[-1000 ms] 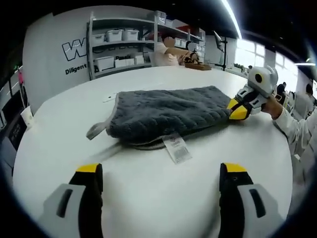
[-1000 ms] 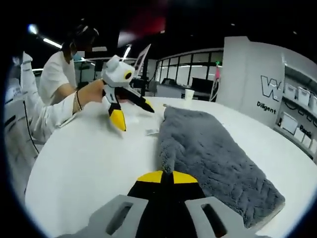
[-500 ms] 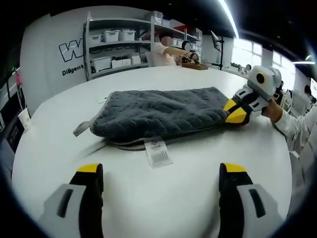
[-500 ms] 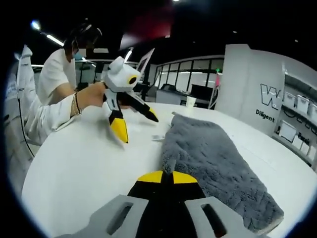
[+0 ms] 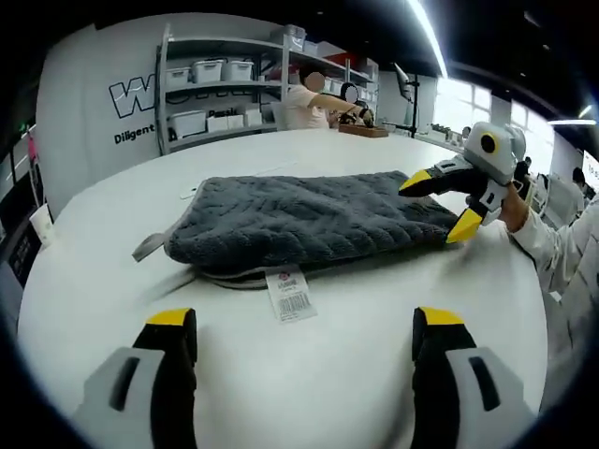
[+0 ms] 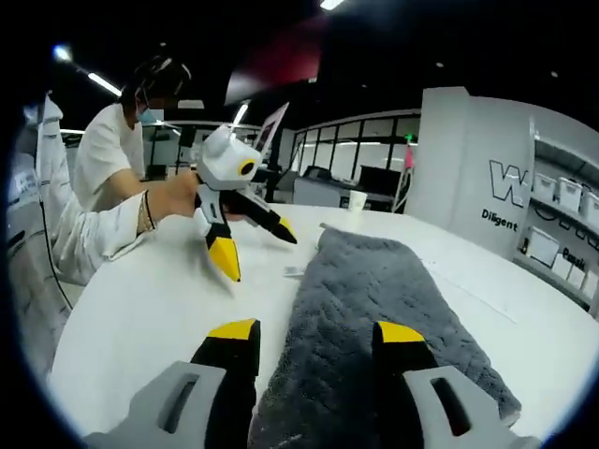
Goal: Open the folded towel by lifting each exposed corner and separating the folded layers until the towel lies flat within the target outline without major curled edges
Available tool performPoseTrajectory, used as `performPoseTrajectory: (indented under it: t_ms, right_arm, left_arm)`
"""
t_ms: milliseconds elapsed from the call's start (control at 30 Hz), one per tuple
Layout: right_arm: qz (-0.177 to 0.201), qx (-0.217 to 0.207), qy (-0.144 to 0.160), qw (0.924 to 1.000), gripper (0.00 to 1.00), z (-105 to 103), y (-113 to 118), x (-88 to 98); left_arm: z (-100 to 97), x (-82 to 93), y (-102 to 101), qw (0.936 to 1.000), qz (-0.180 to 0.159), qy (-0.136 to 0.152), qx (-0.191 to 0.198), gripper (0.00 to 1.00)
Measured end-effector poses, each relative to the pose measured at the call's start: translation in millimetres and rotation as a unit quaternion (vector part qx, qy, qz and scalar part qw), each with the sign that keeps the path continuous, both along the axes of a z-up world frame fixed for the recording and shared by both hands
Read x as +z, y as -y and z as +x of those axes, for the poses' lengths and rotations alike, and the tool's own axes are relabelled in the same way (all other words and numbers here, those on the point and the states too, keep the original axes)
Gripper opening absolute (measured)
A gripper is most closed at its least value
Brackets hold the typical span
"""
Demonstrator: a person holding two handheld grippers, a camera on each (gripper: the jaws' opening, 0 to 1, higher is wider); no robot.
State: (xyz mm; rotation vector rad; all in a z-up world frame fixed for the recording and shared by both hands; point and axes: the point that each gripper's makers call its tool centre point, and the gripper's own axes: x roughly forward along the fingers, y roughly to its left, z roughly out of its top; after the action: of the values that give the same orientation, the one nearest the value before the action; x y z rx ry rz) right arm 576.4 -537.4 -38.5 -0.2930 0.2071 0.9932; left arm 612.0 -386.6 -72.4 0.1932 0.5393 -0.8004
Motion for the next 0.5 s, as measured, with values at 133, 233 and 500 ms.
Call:
performPoseTrajectory:
  t_ms: [133, 233, 500]
  right_arm:
    - [-0.006, -0.031, 0.002, 0.9995, 0.68, 8, 21, 4.1]
    - [-0.026, -0.034, -0.002, 0.9991, 0.84, 9, 34, 0.9]
    - [-0.012, -0.085, 0.004, 0.9963, 0.99, 20, 60, 11.0]
  left_arm:
    - [-2.0, 2.5, 4, 0.9999, -0.013, 0.000, -0.006, 0.92]
    - [-5.0, 4.8, 9, 0.9997, -0.016, 0.000, -0.016, 0.92]
    - [-14.4, 17.2, 27, 0.9967, -0.061, 0.003, -0.053, 0.89]
